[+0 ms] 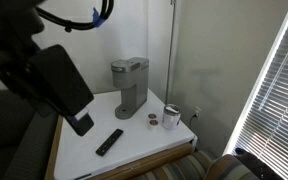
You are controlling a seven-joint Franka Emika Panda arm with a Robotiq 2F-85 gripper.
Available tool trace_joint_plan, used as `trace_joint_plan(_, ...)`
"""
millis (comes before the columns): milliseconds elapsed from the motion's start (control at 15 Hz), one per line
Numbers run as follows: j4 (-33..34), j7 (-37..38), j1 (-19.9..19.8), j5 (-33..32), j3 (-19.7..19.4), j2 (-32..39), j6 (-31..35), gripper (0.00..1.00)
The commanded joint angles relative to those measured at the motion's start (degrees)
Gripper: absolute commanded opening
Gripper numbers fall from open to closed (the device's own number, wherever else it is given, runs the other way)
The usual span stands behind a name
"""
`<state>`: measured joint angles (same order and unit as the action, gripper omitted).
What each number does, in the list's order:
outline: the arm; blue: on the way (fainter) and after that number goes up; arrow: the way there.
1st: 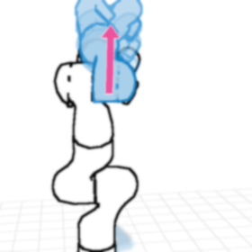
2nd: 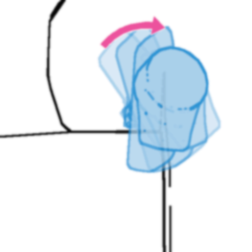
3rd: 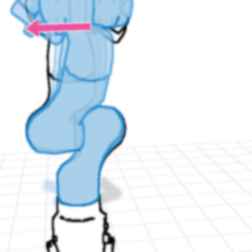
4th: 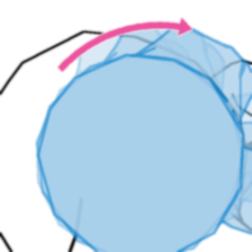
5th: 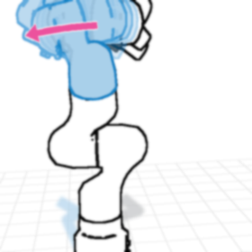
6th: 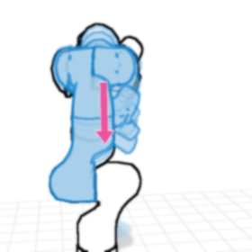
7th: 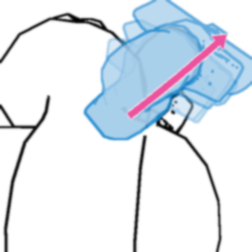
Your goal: Open the coffee maker
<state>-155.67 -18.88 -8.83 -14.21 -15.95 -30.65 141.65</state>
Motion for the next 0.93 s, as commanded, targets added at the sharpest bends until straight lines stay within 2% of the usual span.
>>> trace_joint_plan(0,0.05,-0.49,-0.79,0.73,0.87,0.05,-0.09,1.00)
trace_joint_plan(533,6.62,-0.93,1.07,0.86,2.55,3.21,-1.75,1.00)
trace_joint_plan(867,14.07,-1.95,2.97,1.05,4.17,7.81,-3.16,1.00)
